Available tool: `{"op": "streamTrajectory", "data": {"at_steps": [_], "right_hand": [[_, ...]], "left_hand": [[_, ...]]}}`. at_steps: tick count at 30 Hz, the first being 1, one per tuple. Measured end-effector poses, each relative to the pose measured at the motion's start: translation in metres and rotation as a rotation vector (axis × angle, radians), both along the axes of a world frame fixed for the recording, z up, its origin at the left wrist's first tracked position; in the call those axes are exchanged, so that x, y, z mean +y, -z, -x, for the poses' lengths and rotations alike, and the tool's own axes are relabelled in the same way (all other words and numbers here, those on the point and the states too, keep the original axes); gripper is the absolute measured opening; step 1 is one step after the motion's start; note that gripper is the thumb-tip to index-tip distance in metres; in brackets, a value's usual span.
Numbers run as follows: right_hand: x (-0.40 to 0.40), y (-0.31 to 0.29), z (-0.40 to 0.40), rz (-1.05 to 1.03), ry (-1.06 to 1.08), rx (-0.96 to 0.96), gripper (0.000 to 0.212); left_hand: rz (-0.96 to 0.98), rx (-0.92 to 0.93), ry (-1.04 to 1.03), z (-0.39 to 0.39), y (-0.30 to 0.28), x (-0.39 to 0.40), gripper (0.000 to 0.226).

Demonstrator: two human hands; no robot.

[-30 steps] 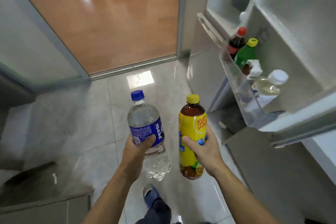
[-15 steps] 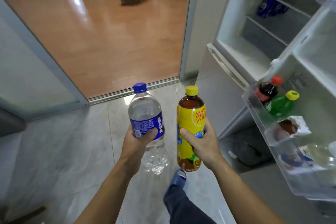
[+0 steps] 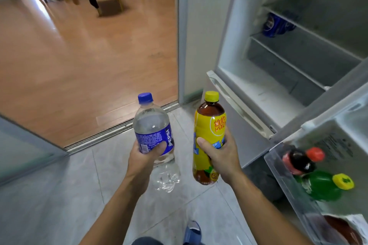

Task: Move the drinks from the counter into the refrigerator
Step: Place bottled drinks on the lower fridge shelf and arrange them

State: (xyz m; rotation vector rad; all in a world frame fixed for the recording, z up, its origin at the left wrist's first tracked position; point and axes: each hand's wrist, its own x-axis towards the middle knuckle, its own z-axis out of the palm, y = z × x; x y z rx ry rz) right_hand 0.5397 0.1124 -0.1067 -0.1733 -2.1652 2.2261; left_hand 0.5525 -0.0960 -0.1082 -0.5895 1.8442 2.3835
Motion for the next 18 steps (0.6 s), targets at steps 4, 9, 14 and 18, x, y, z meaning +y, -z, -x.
{"op": "streamTrajectory", "data": {"at_steps": [4,9,14,18], "right_hand": [[0.002,0.003,0.041,-0.020,0.116,-0.015,0.053],[-0.003,0.002,0.090,-0.077,0.303,-0.028,0.053],[-0.014,-0.017,0.125,-0.096,0.537,0.036,0.048],[-0.017,-0.025,0.137,-0.112,0.720,0.086,0.049]], "left_hand": [[-0.019,-0.009,0.090,0.062,0.003,0.003,0.111],[-0.043,0.021,0.274,0.148,0.006,0.006,0.089],[-0.049,0.090,0.503,0.226,-0.004,0.010,0.084],[-0.044,0.157,0.646,0.266,-0.007,0.026,0.080]]}}
